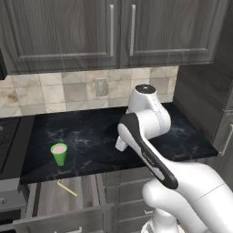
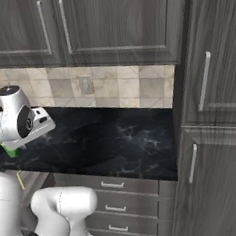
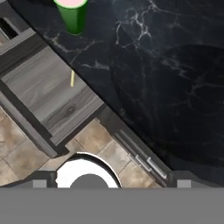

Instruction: Pick up the straw from the left drawer and put it inside the smoothie cup.

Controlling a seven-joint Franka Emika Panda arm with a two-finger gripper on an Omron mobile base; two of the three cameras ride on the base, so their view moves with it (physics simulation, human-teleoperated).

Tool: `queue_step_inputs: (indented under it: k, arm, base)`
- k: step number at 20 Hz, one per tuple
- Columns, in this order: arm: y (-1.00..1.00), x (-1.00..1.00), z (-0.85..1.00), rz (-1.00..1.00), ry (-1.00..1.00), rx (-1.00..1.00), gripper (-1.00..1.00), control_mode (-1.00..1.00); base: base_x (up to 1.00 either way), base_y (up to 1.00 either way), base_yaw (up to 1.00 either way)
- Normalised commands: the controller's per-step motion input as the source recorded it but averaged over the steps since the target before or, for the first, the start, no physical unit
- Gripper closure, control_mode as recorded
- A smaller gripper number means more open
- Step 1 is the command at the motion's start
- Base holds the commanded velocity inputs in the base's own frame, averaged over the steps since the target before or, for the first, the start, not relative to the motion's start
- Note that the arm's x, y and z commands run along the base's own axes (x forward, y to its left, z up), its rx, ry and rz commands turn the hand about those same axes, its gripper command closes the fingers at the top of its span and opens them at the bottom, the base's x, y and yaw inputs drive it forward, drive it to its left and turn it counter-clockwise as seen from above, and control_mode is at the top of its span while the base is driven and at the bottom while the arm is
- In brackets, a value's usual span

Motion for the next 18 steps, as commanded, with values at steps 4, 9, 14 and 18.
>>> queue_step_inputs:
  k: [4, 9, 14, 18]
  arm:
    - [-0.20, -0.01, 0.00, 0.29, 0.00, 0.00, -1.00, -1.00]
    - [-0.05, 0.00, 0.00, 0.14, 0.00, 0.00, -1.00, -1.00]
    - [0.00, 0.00, 0.00, 0.00, 0.00, 0.00, -1.00, -1.00]
    - [0.00, 0.00, 0.00, 0.00, 0.00, 0.00, -1.00, -1.00]
  base:
    - [0.00, 0.00, 0.00]
    - [0.00, 0.00, 0.00]
    - [0.00, 0.00, 0.00]
    - [0.00, 0.00, 0.00]
